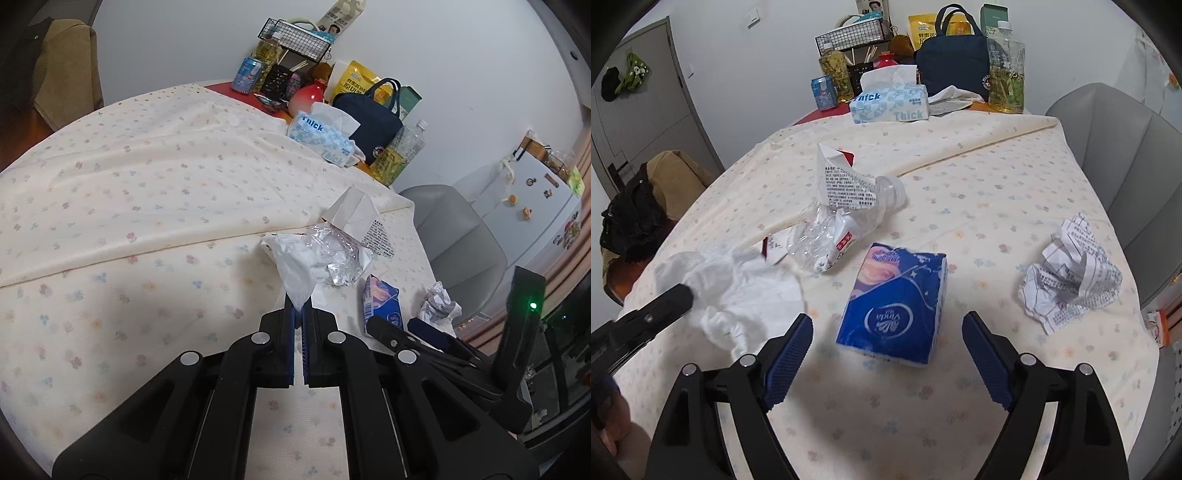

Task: Collect trash
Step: 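Grasp the white tissue with the left gripper while the right gripper grasps the blue Vinda pack, then carry the white tissue and blue Vinda pack over the trash bin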

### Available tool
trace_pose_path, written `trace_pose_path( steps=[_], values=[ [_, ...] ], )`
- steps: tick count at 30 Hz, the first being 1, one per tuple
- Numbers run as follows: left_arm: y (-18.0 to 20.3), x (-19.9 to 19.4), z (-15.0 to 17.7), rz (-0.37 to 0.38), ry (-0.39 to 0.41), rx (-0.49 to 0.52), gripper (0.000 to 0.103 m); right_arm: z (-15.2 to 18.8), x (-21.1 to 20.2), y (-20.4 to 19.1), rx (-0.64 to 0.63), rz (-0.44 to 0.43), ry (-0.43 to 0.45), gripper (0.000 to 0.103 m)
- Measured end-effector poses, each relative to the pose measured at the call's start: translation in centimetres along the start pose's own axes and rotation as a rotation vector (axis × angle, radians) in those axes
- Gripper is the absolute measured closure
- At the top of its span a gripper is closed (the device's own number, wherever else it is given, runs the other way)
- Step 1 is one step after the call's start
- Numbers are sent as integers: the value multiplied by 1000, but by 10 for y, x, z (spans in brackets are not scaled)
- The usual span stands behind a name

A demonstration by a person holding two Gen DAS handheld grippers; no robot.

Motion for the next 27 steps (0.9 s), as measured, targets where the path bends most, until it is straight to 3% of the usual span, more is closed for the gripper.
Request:
trace_pose_path(
  steps=[2,4,7,24,27],
  values=[
    [0,-2,0,3,6,-1,99,0,6,1,-3,10,-21,23],
    [1,-4,0,7,11,2,99,2,9,1,-18,41,-32,47],
    [5,-9,0,13,22,12,99,6,4,-2,-28,6,-42,65],
    [57,-34,3,96,65,97,99,34,-88,43,92,-72,124,68],
    [70,-34,6,103,67,125,99,40,-100,59,117,-49,149,68]
  ],
)
Point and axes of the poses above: each gripper's, at about its wrist camera, not at the fingertips, and x roughly the way its jaws point, y to its right, z to its underside, the point moved 7 cm from there along x, roughly the way its jaws point, and after that the axes turned 11 degrees about -y, right-handed, at the moved point
